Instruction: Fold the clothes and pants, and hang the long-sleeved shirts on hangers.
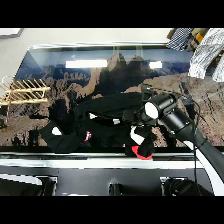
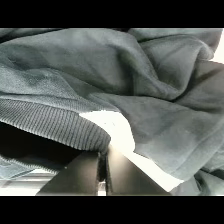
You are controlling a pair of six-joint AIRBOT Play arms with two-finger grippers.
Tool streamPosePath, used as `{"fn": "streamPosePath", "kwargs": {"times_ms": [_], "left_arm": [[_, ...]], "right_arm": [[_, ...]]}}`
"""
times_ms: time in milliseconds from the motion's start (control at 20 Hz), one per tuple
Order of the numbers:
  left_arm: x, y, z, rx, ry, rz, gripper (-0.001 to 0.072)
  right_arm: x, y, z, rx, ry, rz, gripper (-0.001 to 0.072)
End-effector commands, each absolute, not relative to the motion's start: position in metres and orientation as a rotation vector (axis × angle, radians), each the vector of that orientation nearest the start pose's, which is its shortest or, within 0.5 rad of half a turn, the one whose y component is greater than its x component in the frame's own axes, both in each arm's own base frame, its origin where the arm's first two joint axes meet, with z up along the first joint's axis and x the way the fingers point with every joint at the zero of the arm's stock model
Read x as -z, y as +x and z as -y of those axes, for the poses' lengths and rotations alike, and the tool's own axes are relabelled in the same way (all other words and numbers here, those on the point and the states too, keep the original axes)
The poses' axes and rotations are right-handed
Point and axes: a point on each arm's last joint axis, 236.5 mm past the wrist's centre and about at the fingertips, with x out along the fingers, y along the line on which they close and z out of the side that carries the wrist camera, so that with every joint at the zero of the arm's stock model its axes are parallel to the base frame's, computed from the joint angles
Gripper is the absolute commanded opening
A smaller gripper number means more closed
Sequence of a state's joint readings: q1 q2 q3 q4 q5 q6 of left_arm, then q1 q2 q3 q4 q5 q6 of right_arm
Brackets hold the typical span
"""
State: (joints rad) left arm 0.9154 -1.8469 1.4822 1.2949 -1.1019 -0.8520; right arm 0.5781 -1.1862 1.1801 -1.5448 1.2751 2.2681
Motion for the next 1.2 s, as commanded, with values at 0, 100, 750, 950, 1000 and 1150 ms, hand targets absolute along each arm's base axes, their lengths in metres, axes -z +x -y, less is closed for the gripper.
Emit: {"fn": "streamPosePath", "kwargs": {"times_ms": [0,100,750,950,1000,1150], "left_arm": [[0.113,0.331,-0.322,-0.122,-0.311,-1.328,0.0032],[0.098,0.338,-0.322,-0.106,-0.294,-1.322,0.0031],[-0.152,0.406,-0.352,-0.384,-0.089,-0.773,0.0029],[-0.238,0.422,-0.302,-0.342,0.003,-0.581,0.0029],[-0.25,0.428,-0.274,-0.268,0.021,-0.559,0.0028],[-0.245,0.427,-0.171,-0.045,0.06,-0.599,0.0027]], "right_arm": [[-0.04,0.292,-0.197,-0.041,0.223,-1.367,0.0041],[-0.039,0.289,-0.195,-0.034,0.216,-1.38,0.0041],[-0.038,0.287,-0.19,-0.024,0.197,-1.388,0.004],[-0.038,0.293,-0.183,-0.023,0.143,-1.359,0.004],[-0.039,0.297,-0.18,-0.021,0.125,-1.344,0.004],[-0.041,0.308,-0.171,-0.01,0.078,-1.297,0.004]]}}
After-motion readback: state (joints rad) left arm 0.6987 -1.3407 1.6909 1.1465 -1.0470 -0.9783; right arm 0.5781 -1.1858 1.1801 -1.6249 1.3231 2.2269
